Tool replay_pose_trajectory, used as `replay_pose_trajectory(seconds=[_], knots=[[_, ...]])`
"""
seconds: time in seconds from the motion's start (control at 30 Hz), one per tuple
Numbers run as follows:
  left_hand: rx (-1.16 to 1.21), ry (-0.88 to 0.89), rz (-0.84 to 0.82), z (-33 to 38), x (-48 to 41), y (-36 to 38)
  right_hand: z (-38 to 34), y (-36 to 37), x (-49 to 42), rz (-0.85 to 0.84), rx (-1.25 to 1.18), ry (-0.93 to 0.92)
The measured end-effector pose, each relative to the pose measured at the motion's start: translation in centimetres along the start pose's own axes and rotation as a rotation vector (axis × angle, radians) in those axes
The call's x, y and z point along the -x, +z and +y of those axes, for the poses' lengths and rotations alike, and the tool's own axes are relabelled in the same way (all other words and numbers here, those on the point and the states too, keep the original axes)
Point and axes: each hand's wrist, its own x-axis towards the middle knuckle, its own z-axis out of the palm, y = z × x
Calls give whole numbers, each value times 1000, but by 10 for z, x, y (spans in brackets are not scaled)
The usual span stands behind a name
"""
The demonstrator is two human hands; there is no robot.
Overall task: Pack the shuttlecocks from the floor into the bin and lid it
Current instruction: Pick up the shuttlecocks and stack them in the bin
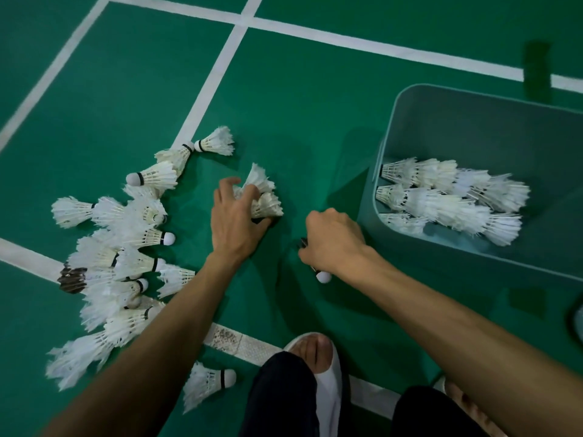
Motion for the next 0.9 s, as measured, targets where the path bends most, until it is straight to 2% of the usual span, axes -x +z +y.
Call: replay_pose_trajectory(seconds=[0.2,0.3,0.43,0.5,0.57,0.7,0.8,0.9], knots=[[216,-116,93,30,25,-24,-16,-24,26,352,-43,-201],[445,-205,79,44,32,-47,-26,-47,37,442,-50,-259],[774,-216,95,64,25,-80,-22,-96,61,569,-72,-246],[834,-139,88,88,20,-99,-2,-120,70,625,-158,-215],[911,-49,51,117,14,-113,27,-139,76,642,-366,-169],[982,68,-63,174,-1,-111,96,-146,89,617,-748,41],[981,125,-144,213,-2,-99,142,-133,93,579,-842,189],[917,145,-219,244,-1,-87,178,-119,99,493,-783,298]])
